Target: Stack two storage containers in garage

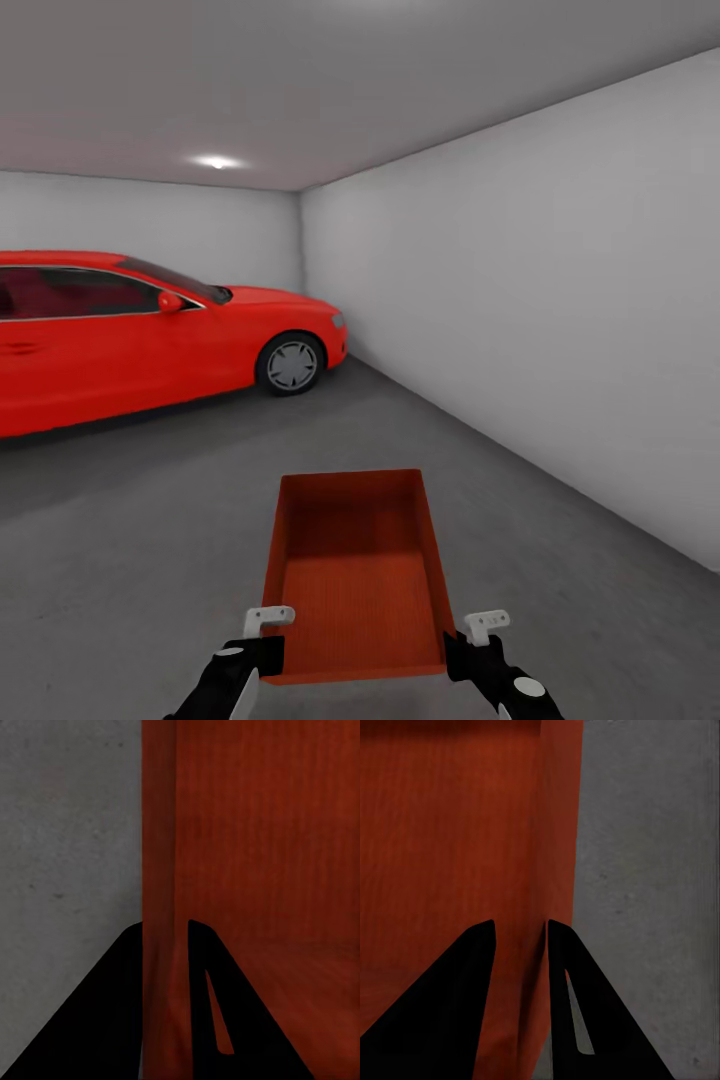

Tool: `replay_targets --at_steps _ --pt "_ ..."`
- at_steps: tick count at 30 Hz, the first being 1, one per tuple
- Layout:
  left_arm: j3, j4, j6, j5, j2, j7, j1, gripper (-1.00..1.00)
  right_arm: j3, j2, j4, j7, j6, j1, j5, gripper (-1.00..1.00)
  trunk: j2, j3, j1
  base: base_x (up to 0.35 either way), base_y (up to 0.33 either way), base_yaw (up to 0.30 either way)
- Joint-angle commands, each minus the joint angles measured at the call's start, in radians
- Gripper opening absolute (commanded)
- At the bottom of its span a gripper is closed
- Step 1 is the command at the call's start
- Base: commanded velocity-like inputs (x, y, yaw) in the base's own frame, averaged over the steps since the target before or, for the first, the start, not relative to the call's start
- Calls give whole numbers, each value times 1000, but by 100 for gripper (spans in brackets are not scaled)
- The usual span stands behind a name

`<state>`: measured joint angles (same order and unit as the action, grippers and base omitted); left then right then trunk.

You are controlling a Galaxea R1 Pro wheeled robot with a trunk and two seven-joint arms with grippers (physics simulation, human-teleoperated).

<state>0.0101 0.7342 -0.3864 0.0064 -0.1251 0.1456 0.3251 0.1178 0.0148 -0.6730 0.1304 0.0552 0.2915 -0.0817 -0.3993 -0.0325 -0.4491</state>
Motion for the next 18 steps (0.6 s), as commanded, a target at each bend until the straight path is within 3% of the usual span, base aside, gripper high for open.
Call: replay_targets --at_steps 1,18 --pt "13 1 -9 -20 50 20 0 -100 16 2 -3 17 -12 0 4 -100 -1 1 -1 327 0 -278" --pt "13 1 -9 -20 50 20 0 -100 16 2 -3 17 -12 0 4 -100 -1 10 -1 327 -52 -278"
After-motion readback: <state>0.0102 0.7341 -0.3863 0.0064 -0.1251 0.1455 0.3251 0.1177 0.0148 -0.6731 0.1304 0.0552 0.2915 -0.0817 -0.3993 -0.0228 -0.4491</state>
